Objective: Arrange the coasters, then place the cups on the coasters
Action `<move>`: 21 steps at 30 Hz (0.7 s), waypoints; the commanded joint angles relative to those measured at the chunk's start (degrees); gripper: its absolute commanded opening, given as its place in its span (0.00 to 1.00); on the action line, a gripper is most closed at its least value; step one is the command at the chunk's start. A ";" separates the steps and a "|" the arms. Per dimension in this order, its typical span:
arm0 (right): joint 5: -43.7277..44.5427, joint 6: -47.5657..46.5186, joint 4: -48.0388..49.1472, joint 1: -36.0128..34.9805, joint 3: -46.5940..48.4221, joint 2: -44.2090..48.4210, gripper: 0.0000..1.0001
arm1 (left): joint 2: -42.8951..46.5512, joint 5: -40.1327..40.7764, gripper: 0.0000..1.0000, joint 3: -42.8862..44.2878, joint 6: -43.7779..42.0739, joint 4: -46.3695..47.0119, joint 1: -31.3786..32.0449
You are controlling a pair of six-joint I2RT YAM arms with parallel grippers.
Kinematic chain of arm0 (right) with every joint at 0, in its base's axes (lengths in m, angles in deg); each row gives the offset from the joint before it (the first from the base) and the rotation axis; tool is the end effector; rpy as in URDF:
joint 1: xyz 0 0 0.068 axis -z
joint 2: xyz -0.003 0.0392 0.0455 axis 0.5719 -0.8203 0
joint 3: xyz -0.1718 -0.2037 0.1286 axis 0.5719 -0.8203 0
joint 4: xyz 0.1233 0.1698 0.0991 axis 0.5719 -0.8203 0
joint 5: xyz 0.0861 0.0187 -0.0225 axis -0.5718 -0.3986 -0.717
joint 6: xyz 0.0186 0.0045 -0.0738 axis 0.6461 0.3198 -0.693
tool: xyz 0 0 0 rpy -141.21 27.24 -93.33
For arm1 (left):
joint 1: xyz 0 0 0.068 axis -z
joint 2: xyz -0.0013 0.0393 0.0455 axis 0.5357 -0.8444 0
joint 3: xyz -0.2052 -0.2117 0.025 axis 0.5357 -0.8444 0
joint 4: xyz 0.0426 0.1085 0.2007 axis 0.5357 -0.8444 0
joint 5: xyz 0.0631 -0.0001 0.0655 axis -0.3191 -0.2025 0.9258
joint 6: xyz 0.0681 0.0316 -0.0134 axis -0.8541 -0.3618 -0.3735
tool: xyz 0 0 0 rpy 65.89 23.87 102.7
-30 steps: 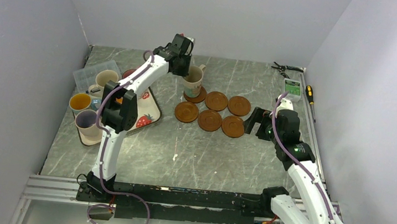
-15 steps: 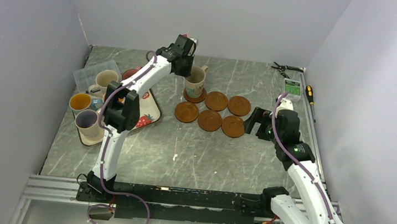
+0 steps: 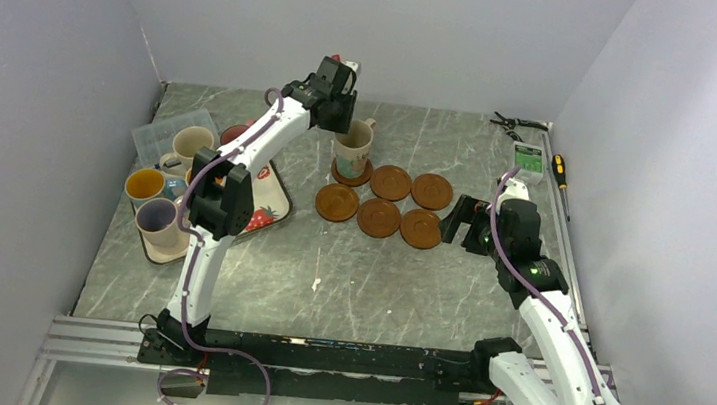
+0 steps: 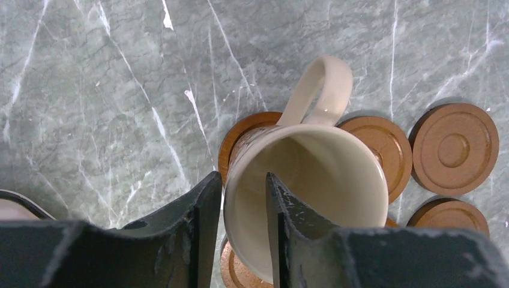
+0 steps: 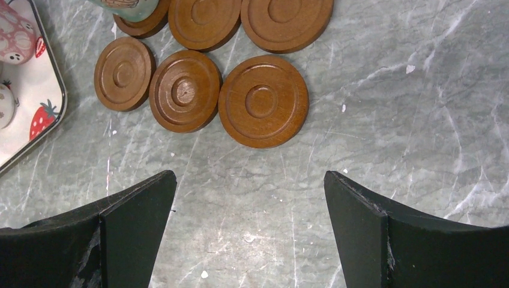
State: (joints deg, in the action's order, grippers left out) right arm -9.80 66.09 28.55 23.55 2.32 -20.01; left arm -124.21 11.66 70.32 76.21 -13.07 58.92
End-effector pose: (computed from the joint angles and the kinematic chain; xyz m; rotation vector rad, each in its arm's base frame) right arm 0.1530 0.0347 0.2806 0.1548 2.1728 0.3980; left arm 0.4647 -0.2283 0.2812 0.2002 2.3623 -0.2989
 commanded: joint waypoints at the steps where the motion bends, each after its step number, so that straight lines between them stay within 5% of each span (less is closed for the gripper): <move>1: -0.93 -0.30 2.33 0.17 -0.07 0.39 1.00 | 1.10 -0.24 0.40 2.93 -0.20 1.37 0.46; 8: -0.69 -0.31 2.06 0.17 0.03 0.49 1.00 | 3.25 0.70 0.52 2.29 -0.80 0.94 0.46; 14: -0.60 -0.45 1.96 0.13 0.23 0.71 1.00 | 11.84 2.59 0.72 -3.69 -1.72 3.37 0.46; 21: -0.50 -0.53 1.70 0.26 0.25 1.17 1.00 | 20.81 6.83 0.82 -7.09 -5.42 -2.95 0.02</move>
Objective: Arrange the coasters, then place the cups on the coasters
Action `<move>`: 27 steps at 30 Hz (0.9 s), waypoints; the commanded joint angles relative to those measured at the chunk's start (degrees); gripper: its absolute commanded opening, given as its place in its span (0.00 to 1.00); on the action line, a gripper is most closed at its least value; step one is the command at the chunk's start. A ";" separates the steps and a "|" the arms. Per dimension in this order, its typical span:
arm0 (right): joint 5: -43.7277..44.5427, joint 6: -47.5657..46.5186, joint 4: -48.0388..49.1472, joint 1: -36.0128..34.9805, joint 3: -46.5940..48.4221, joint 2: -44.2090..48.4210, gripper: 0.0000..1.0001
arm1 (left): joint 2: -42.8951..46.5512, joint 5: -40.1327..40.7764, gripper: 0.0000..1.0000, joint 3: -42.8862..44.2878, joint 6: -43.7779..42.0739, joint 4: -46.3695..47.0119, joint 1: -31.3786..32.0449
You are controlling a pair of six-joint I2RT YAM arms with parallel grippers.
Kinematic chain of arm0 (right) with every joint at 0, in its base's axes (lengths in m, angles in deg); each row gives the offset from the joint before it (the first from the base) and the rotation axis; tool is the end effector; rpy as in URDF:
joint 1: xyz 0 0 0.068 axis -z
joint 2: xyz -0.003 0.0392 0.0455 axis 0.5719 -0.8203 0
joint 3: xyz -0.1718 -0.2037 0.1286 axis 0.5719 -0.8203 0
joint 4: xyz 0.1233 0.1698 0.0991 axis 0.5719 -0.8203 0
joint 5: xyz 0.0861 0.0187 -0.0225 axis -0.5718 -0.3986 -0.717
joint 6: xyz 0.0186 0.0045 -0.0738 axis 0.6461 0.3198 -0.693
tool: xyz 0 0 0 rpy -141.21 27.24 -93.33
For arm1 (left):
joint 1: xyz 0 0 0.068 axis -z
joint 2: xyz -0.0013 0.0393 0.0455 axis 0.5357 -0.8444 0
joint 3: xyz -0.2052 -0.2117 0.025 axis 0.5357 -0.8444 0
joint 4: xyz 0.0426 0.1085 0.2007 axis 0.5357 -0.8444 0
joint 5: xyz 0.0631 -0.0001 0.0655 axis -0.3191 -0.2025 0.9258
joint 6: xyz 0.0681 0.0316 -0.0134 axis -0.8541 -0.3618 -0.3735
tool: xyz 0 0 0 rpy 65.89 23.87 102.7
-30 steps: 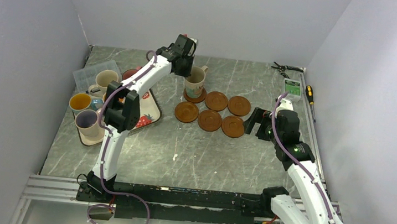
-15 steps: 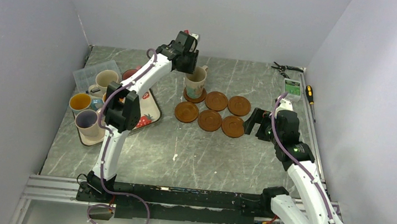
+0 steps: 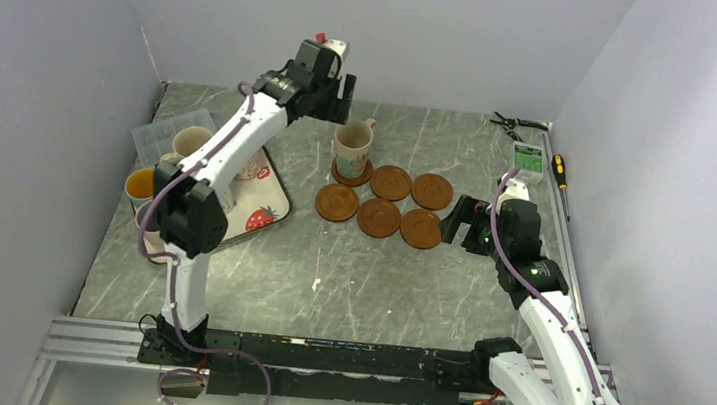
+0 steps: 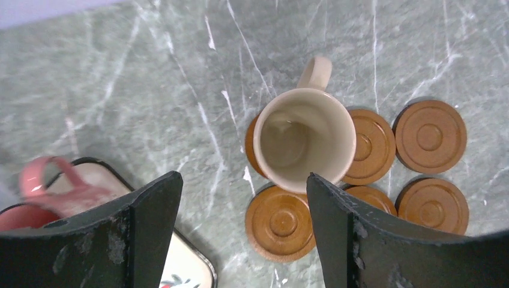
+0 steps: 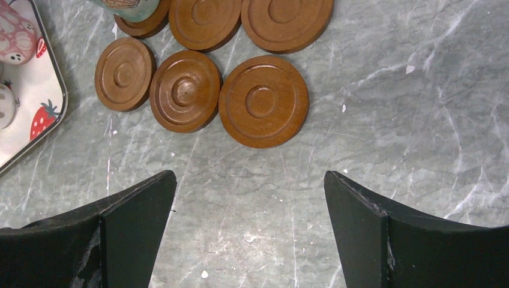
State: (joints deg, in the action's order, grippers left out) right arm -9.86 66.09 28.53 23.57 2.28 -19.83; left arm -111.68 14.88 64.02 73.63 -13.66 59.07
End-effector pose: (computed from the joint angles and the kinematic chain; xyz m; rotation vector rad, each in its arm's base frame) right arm 0.1524 0.0346 0.2807 0.1544 2.1708 0.3993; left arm 0.4213 -0.2040 0.3491 0.2111 2.2512 -0.2513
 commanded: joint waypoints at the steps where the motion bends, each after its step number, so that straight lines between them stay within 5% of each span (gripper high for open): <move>1: -0.35 -0.51 1.72 0.24 0.40 1.02 1.00 | 9.68 3.91 0.82 -1.67 -3.11 -3.38 -0.51; 12: -0.06 -0.17 0.37 0.24 1.52 0.88 1.00 | 20.83 -7.95 0.78 -15.55 -4.82 -6.24 -18.38; 21: -0.96 2.93 -0.35 0.24 1.35 1.11 1.00 | 17.54 -11.78 0.66 -19.91 -10.90 -3.00 -28.14; 27: -0.93 4.27 -0.70 0.24 1.48 0.99 1.00 | 13.37 -14.35 0.61 -20.10 -12.33 0.46 -29.36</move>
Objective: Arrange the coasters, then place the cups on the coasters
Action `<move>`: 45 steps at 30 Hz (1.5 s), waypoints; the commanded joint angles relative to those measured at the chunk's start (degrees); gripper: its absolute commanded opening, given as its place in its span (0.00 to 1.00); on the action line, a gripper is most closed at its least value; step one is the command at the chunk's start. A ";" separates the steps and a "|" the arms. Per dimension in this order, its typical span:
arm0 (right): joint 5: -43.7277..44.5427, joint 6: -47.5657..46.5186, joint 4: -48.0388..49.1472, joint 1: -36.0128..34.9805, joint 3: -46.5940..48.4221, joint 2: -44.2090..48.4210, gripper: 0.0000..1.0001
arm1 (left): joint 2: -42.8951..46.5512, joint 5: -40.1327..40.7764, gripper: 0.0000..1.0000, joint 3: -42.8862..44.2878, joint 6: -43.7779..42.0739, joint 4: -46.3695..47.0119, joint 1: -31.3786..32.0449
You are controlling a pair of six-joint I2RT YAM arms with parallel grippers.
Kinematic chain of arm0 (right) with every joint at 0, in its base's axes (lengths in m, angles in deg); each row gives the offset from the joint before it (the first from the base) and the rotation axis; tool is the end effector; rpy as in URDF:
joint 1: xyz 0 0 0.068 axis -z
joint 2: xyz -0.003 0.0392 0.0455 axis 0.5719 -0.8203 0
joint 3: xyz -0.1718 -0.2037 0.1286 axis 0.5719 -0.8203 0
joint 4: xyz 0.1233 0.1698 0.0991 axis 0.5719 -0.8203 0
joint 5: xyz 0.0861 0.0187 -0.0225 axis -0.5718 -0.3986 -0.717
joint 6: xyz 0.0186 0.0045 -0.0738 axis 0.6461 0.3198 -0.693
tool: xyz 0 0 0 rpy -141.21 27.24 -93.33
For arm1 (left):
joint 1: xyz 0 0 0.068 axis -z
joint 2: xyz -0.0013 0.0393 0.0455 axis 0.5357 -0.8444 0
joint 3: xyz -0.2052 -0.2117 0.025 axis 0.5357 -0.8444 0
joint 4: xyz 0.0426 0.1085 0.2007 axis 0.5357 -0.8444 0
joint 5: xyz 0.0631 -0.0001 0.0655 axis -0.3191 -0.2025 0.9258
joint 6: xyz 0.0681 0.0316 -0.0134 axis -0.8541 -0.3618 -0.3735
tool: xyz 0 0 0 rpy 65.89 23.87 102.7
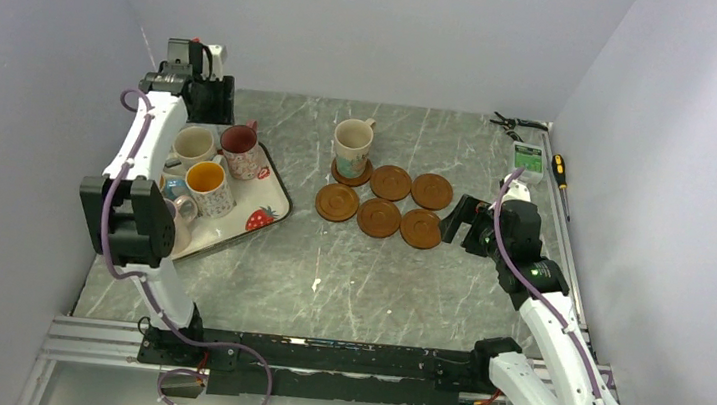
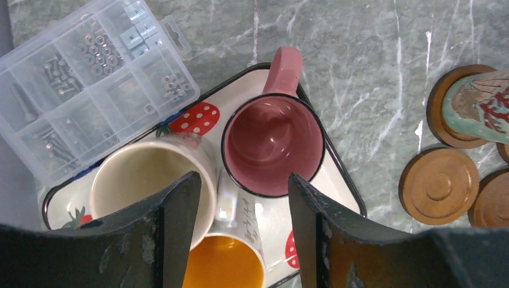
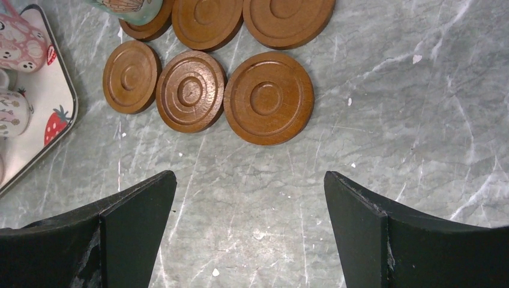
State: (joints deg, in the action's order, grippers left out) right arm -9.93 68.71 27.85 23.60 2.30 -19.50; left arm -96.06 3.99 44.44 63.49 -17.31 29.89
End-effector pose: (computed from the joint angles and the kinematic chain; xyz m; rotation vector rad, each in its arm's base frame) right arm 0.1506 0.0343 0.2803 0.2050 2.1762 0.4250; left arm 0.3856 0.0115 0.3460 -0.0732 2.3841 -0.1022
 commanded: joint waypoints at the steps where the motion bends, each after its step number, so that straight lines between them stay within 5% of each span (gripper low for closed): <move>1: -1.00 1.84 -0.09 0.21 1.57 0.57 1.00 | -2.97 -3.83 0.60 -0.31 -3.16 4.57 -0.22; 19: -0.45 1.97 -0.51 0.21 2.34 -0.98 1.00 | -9.75 1.68 0.55 -1.82 -7.57 5.69 -0.22; 30: 0.08 2.37 -1.07 0.21 1.78 0.05 1.00 | -11.26 -0.46 0.40 -1.59 -8.35 3.69 -0.13; 45: 0.26 3.38 -2.05 0.21 1.55 1.71 1.00 | -13.10 0.94 0.40 -2.45 -9.54 2.57 -0.05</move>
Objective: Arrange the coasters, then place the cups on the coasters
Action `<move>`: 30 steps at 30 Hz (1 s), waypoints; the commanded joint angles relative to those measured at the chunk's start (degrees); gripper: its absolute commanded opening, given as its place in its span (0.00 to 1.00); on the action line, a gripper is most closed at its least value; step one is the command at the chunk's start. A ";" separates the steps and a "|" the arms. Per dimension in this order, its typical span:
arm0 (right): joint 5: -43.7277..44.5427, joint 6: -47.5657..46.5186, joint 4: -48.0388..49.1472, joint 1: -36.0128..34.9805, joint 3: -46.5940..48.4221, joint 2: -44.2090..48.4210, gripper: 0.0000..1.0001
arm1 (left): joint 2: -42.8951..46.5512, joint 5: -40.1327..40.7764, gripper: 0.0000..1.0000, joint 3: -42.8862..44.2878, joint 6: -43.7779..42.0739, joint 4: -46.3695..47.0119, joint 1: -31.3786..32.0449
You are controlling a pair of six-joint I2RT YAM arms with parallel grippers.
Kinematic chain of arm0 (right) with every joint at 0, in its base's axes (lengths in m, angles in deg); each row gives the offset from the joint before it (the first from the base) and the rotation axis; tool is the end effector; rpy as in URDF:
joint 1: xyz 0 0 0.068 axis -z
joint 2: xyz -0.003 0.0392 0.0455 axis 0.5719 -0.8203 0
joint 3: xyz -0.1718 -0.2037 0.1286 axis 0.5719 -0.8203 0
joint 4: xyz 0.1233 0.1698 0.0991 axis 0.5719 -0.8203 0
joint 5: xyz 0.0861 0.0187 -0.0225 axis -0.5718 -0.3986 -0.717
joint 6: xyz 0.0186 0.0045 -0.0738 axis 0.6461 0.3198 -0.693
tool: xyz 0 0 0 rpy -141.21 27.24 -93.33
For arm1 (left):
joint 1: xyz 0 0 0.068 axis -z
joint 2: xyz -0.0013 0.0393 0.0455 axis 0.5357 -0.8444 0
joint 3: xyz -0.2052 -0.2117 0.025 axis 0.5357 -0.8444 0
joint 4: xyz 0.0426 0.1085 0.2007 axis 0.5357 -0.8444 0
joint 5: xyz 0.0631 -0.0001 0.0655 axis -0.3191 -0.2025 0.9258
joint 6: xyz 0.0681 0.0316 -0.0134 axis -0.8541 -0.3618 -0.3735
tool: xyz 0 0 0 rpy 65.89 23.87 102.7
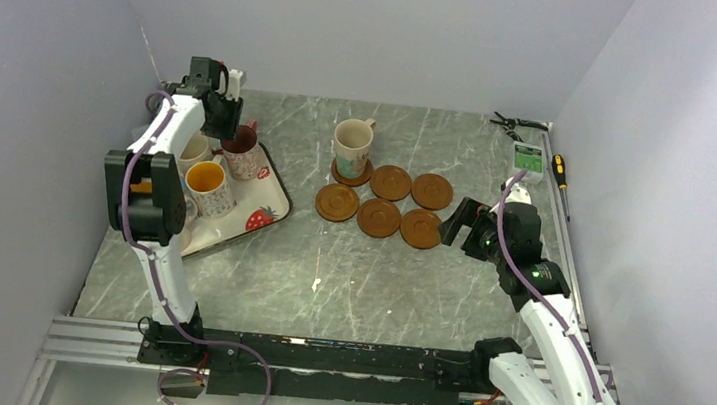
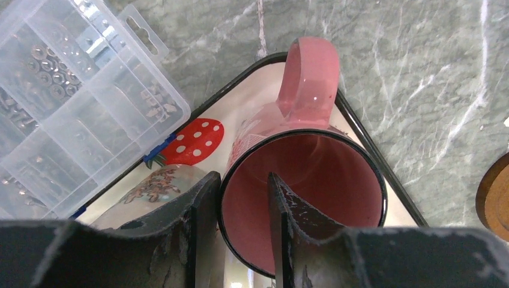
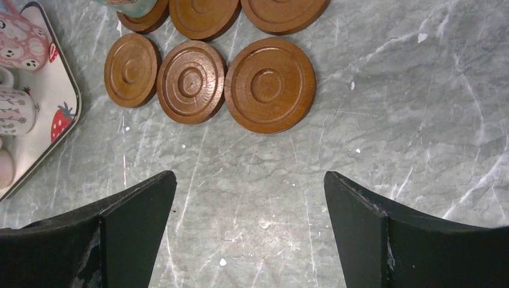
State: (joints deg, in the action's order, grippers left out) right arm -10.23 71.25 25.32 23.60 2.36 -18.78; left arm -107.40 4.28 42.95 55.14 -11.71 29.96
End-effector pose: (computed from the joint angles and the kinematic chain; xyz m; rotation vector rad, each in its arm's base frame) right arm 0.1451 0.0335 0.2772 0.2557 2.2063 0.4478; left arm 0.4325 0.0133 0.2693 0.0978 2.5070 -0.0414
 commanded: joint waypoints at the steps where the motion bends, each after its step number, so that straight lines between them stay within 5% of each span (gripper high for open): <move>1: 0.54 0.86 0.48 0.21 1.51 1.02 1.00 | -1.97 0.68 0.40 -1.00 -1.34 -3.11 -0.11; 5: 0.55 1.07 0.36 0.21 1.51 1.15 0.99 | -2.71 0.35 0.35 -0.79 -1.44 -3.46 -0.11; 12: 0.76 1.23 0.18 0.21 1.53 1.33 1.00 | -1.24 -0.80 0.04 -1.25 -1.35 -2.68 -0.02; 30: 2.98 1.52 -3.66 0.13 5.59 0.86 0.98 | 18.11 -2.50 0.03 -11.01 12.79 4.86 2.90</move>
State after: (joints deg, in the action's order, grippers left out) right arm -8.92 71.95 22.83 23.60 4.07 -18.34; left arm -98.05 2.20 31.74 62.33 -12.30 31.25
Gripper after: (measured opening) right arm 0.989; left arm 0.106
